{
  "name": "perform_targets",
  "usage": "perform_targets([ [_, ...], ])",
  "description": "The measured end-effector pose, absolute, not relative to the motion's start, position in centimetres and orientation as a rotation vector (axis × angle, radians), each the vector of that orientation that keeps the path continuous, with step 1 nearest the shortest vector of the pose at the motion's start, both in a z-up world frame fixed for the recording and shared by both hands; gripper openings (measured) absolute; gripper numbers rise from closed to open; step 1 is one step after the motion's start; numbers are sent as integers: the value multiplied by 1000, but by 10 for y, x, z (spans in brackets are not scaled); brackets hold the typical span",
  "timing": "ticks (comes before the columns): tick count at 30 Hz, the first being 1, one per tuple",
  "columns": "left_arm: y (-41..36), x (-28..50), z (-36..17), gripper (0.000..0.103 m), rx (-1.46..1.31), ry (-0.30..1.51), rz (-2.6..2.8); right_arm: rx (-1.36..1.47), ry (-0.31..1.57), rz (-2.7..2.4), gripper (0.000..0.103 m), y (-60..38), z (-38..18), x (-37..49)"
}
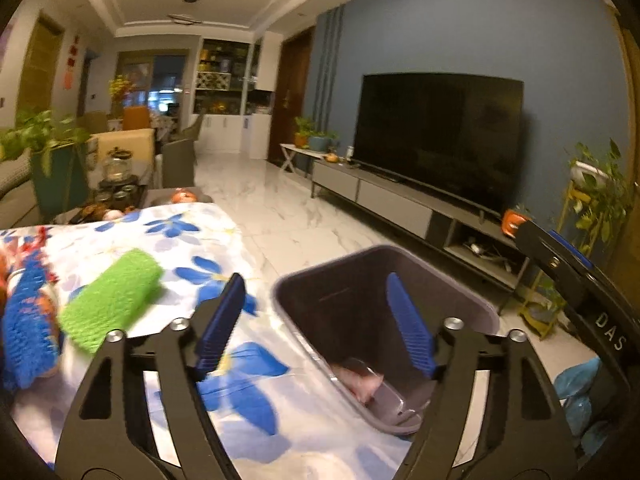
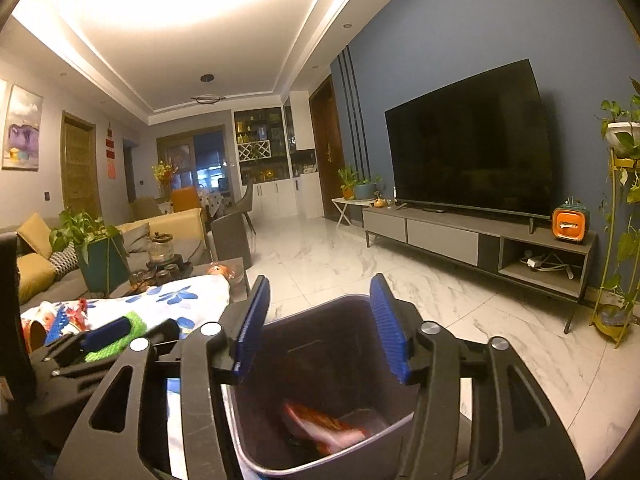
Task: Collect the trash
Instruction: 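Open both tools to drop the bags into the grey bin, then grasp the pink plastic bag with the left tool while the right tool grasps the blue foam net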
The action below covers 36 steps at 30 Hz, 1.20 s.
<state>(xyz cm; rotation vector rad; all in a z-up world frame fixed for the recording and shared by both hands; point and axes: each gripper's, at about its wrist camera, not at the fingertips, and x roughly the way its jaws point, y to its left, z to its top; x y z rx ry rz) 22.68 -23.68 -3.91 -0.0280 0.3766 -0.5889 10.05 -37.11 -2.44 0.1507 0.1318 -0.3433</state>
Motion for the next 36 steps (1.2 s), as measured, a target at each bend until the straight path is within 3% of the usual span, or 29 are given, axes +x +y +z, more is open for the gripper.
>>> perform_targets([
  [10,-176,185,-24,87,-55,339,-449,134,143,-309,76,-346,-25,81],
  [24,-86,110,-10,89,-45,257,-269,147,129,-193,77,-294,-29,54],
  [36,9,75,-34,89,-45,279,-63,134,146,-115,77,-242,-32,50],
])
